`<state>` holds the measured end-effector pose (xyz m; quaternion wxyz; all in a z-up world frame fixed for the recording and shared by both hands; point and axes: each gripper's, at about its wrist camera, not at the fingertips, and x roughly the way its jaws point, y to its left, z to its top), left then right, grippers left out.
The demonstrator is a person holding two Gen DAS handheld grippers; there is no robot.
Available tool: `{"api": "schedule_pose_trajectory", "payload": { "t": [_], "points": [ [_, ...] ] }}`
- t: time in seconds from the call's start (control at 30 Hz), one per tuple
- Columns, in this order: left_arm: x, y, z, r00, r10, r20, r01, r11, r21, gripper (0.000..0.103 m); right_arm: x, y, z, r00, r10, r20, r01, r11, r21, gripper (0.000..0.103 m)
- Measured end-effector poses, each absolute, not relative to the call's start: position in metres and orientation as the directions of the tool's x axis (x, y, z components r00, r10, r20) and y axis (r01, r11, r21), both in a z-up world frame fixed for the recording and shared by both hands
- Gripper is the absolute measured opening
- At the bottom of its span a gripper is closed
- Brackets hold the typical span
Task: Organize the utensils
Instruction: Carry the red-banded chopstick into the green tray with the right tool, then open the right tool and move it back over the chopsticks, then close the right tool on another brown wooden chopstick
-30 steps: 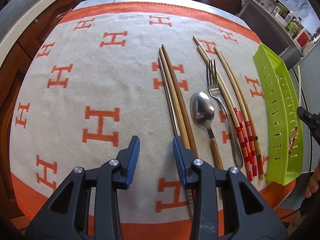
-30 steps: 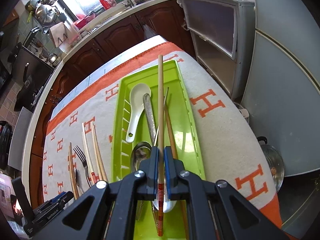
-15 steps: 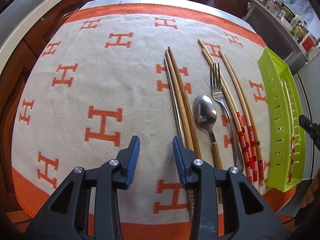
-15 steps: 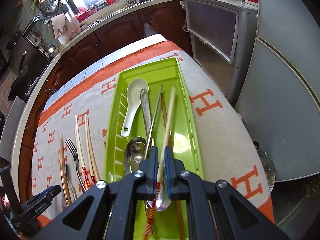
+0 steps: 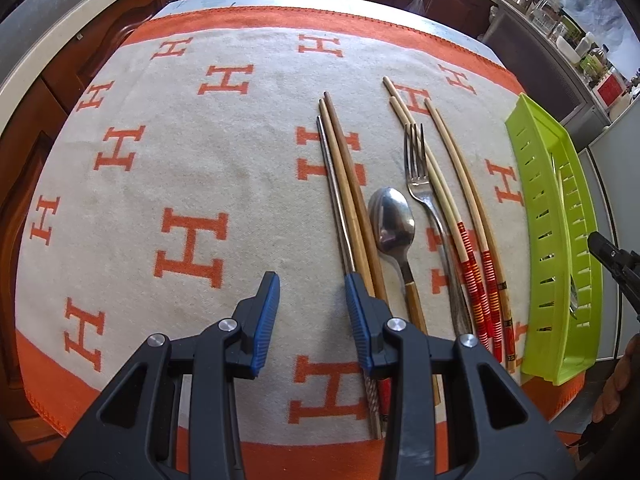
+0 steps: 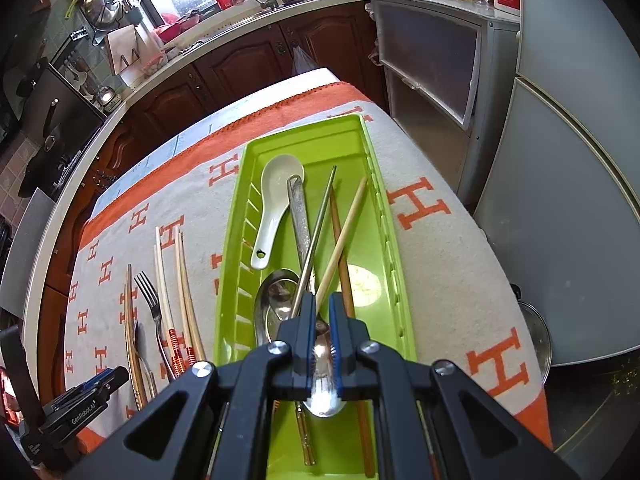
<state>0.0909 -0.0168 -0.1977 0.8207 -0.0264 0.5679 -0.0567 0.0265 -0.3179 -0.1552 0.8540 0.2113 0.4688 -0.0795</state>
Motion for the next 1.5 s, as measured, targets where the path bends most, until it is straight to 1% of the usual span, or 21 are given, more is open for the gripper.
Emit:
{"api": "schedule_pose_trajectory", "payload": {
  "t": [0.2,0.33,0.47,0.53,0.63,0.73,0.87,1.13,1.5],
  "points": [
    [0.09,-0.023,-0.198,0.348,-0.117,-0.93,0.077,0.992,-0.096,0.031,0.026,-0.316,-0.157,0.544,0.068,-0.837,0.329,0.9,0.286,0.007],
    [0.088,-0.028,-0.198,0.364,-0.089,-0.927,0.089,0.994,-0.06,0.031,0.026,-0.317,-0.157,0.548,0.066,-0.834,0.326,0.902,0.285,0.007],
    [0.088,-0.024,-0.198,0.368,-0.074,-0.927,0.072,0.996,-0.05,0.031,0.026,-0.313,-0.153,0.554,0.063,-0.83,0.314,0.908,0.279,0.007],
    [0.088,-0.023,-0.203,0.347,-0.03,-0.937,0.06,0.998,-0.01,0.031,0.026,-0.31,-0.152,0.555,0.064,-0.829,0.308,0.91,0.277,0.007],
    [0.085,-0.027,-0.203,0.367,-0.009,-0.93,0.079,0.997,0.021,0.031,0.027,-0.306,-0.15,0.556,0.061,-0.829,0.302,0.914,0.27,0.007],
    [0.084,-0.032,-0.202,0.369,-0.009,-0.929,0.094,0.995,0.028,0.031,0.027,-0.302,-0.145,0.562,0.056,-0.825,0.291,0.92,0.261,0.007],
    [0.085,-0.028,-0.203,0.363,-0.034,-0.931,0.09,0.996,-0.002,0.031,0.024,-0.294,-0.133,0.588,0.058,-0.807,0.255,0.933,0.253,0.007],
    [0.081,-0.014,-0.2,0.35,-0.071,-0.934,0.083,0.996,-0.045,0.031,0.021,-0.245,-0.105,0.615,0.185,-0.767,0.062,0.958,0.281,0.007],
    [0.072,0.024,-0.183,0.386,-0.097,-0.917,0.037,0.995,-0.09,0.031,0.022,-0.167,-0.115,0.499,0.365,-0.786,-0.166,0.931,0.326,0.007]
  ]
}}
